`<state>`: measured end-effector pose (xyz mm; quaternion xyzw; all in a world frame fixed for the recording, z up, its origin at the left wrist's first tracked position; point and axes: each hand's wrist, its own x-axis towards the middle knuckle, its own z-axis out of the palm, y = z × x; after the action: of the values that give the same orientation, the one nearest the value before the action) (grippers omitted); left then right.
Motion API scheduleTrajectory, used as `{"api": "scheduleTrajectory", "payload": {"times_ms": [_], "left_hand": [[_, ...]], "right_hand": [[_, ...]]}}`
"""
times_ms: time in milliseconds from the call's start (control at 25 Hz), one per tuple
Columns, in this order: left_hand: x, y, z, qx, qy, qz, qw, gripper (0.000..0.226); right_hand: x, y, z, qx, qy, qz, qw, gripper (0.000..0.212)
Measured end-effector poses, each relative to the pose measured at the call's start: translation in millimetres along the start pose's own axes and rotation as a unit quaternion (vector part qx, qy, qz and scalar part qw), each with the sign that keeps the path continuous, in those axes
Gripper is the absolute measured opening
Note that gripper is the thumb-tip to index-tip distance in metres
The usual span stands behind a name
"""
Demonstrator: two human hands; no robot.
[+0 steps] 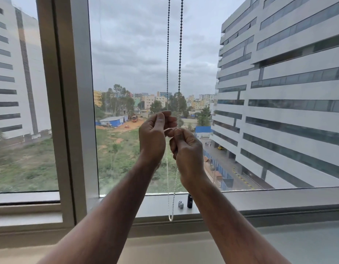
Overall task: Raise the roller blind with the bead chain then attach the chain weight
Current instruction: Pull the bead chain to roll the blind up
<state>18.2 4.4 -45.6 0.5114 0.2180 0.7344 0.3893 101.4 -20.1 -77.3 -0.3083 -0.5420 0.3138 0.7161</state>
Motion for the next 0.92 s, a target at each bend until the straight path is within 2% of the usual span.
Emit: {"api": "scheduleTrajectory", "payload": {"times_ms": [360,680,840,920], "left_hand": [[36.7,60.5,48.9,-0.017,-0.022,0.025,0.999,0.027],[31.6,37.3,35.5,0.07,0.009,0.099,0.993,0.03],[15.8,19.5,24.6,0.087,0.006,0.097,0.991,0.028],[6.1,7.7,19.3,0.094,0.007,0.091,0.991,0.027]], "right_hand": [[-44.7,51.1,-9.0,0.001,-0.013,0.047,0.999,0.032],[-61.6,76.6,-20.7,-0.035,-0.051,0.055,0.997,0.029],[-54.9,73.6,-26.4,-0.068,-0.021,0.091,0.993,0.024],[-40.9,63.6,-26.9,-0.071,0.018,0.083,0.994,0.031]]}}
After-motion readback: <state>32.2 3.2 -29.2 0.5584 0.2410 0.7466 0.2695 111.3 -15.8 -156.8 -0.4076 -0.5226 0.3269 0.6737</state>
